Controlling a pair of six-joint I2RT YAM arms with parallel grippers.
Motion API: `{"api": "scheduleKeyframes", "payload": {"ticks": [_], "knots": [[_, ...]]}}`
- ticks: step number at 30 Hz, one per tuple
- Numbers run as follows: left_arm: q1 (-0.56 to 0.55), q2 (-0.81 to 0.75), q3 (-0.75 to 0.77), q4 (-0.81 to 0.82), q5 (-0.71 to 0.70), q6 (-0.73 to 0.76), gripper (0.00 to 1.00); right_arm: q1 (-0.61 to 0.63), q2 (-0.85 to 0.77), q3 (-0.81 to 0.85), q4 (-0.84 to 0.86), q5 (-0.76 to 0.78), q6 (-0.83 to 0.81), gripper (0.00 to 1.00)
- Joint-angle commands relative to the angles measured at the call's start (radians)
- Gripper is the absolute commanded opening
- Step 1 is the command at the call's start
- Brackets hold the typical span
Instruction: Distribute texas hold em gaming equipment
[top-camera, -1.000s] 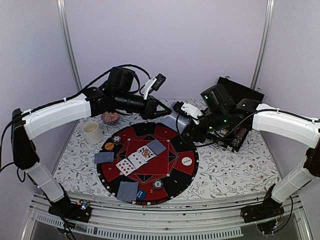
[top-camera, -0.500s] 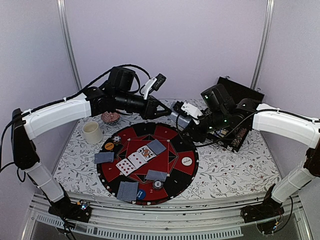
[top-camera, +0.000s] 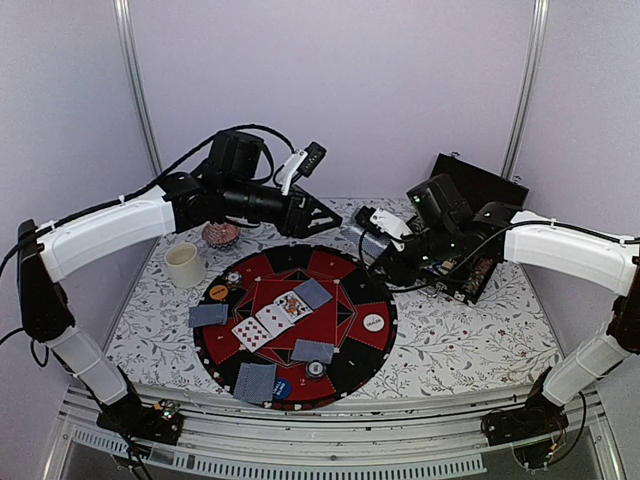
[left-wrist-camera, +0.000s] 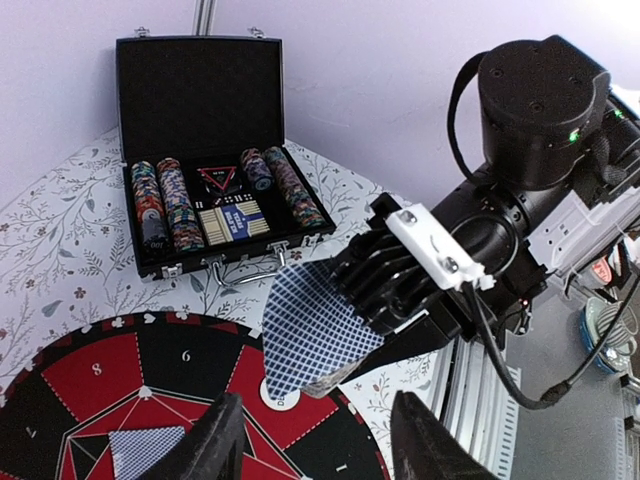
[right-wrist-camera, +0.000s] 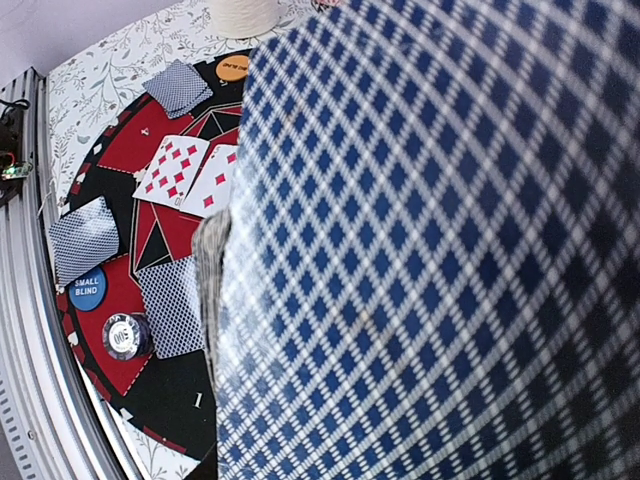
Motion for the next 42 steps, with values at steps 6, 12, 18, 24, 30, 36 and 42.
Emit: {"api": "scheduleKeyframes", "payload": {"ticks": [6,12,18,24,30,36,42], "knots": [[0.027,-0.036,-0.084,0.05,0.02,-0.024,0.56,-0.002,-0.062,-0.085,0.024,-0.042,0.024,0.39],[0.032,-0.022,-0.155,0.062,0.018,-0.041,0.57,0.038,-0.103,-0.214,0.045,-0.03,0.125,0.39],[0.031,-0.036,-0.259,0.074,0.0,-0.058,0.57,0.143,-0.16,-0.374,0.05,0.005,0.295,0.38],[0.027,-0.096,-0.398,0.057,-0.079,-0.113,0.57,0.233,-0.204,-0.497,0.055,0.051,0.46,0.38],[0.015,-0.142,-0.535,0.046,-0.138,-0.204,0.59,0.287,-0.191,-0.574,0.11,0.074,0.534,0.38],[-0.038,-0.117,-0.637,0.069,-0.176,-0.342,0.62,0.325,-0.137,-0.582,0.137,0.085,0.552,0.37],[-0.092,0.011,-0.572,0.067,-0.233,-0.317,0.58,0.33,-0.13,-0.584,0.143,0.076,0.537,0.37]]}}
